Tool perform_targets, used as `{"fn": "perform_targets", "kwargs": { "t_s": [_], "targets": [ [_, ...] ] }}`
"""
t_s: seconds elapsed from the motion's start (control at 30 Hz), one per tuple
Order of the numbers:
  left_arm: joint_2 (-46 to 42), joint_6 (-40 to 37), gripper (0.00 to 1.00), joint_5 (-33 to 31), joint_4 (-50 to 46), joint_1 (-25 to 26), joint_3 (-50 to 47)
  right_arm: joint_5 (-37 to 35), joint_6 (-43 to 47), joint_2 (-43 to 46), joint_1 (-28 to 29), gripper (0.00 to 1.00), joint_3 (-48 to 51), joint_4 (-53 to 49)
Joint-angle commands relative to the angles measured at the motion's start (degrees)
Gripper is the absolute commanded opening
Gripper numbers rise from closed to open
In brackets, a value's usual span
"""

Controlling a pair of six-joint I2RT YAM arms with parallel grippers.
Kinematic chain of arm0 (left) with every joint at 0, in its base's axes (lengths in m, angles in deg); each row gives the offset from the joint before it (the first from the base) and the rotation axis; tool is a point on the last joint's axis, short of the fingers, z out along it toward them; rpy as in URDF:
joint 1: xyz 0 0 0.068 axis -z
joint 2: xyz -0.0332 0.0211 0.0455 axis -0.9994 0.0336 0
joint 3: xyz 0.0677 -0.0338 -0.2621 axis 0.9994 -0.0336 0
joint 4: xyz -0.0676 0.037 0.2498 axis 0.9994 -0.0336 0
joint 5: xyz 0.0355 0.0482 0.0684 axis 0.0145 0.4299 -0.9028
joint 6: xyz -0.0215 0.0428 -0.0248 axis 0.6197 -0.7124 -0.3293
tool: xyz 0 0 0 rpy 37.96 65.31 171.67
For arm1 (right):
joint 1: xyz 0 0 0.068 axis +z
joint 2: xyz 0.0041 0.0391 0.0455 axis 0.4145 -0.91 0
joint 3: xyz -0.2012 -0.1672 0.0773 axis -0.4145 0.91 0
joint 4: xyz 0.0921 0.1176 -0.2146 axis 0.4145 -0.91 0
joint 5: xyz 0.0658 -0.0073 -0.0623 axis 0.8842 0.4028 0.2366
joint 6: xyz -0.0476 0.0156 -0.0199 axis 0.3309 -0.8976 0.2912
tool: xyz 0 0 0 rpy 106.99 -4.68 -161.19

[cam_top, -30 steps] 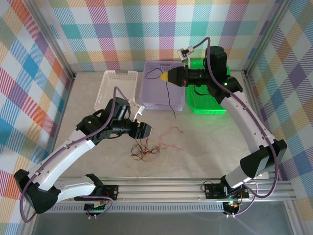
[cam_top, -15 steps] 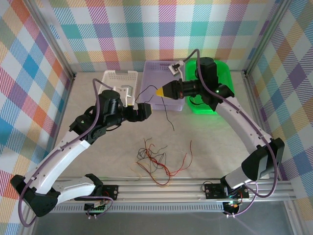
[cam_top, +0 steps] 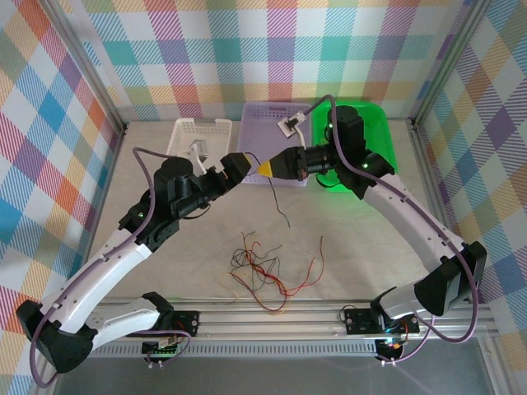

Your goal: Untangle the cables

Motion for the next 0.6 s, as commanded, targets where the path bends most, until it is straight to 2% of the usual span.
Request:
{"fn": "perform_targets", "kwargs": {
  "t_s": [0.0, 0.23, 0.4, 0.57],
  "targets": [
    [0.6, 3.1, 1.0, 3.2, 5.3, -1.1, -0.6, 2.8, 1.5, 0.8, 0.5, 0.0, 0.7, 3.0],
    [-1.3, 5.2, 0.94, 2.8, 7.2, -3.2, -4.3, 4.0, 3.0, 1.6, 0.8, 0.0, 2.2, 2.8],
    [-3.3, 11.0, 1.0, 0.8, 11.7, -4.6, -8.3, 4.3, 5.2, 2.1, 1.9, 0.0, 4.5, 3.0],
    [-2.5, 19.0, 1.0, 1.2, 17.0, -5.3, -11.2, 4.0, 7.4, 1.6, 3.3, 0.0, 5.3, 2.2]
  ]
}}
